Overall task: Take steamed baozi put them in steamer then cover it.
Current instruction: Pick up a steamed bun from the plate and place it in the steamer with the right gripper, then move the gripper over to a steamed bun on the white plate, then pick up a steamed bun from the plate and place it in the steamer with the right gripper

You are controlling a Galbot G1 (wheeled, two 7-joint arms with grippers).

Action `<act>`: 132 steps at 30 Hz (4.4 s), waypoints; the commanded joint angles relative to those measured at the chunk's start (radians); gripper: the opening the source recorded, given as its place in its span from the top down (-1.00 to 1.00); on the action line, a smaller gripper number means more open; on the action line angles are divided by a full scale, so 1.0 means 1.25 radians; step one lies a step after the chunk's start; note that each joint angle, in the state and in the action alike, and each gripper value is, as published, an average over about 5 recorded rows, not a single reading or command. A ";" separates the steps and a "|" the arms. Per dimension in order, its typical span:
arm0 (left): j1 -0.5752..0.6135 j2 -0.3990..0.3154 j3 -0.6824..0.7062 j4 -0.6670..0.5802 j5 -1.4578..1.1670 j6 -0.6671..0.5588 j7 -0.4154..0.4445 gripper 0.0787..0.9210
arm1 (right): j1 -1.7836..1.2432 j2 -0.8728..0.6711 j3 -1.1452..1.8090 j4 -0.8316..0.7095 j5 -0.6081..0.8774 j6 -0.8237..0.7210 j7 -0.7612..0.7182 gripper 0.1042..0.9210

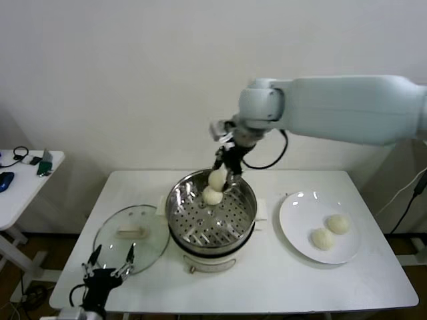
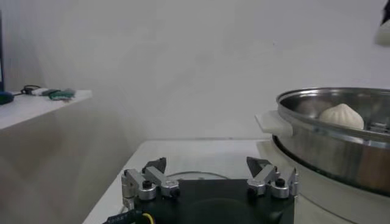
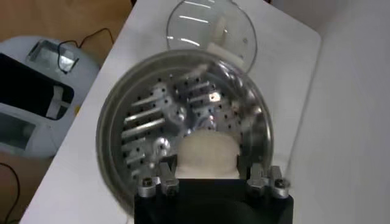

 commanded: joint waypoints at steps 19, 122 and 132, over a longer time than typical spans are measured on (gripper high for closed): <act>-0.004 -0.002 -0.001 0.000 0.000 0.003 0.001 -0.77 | -0.218 0.198 0.004 -0.170 -0.095 -0.048 0.087 -0.34; 0.023 -0.016 0.009 -0.012 0.045 -0.001 0.000 -0.77 | 0.253 -0.245 0.022 0.184 -0.362 0.531 -0.175 -0.23; 0.027 -0.023 0.004 -0.031 0.041 -0.001 -0.001 -0.77 | 0.026 -0.055 0.062 0.232 -0.507 0.519 -0.124 -0.23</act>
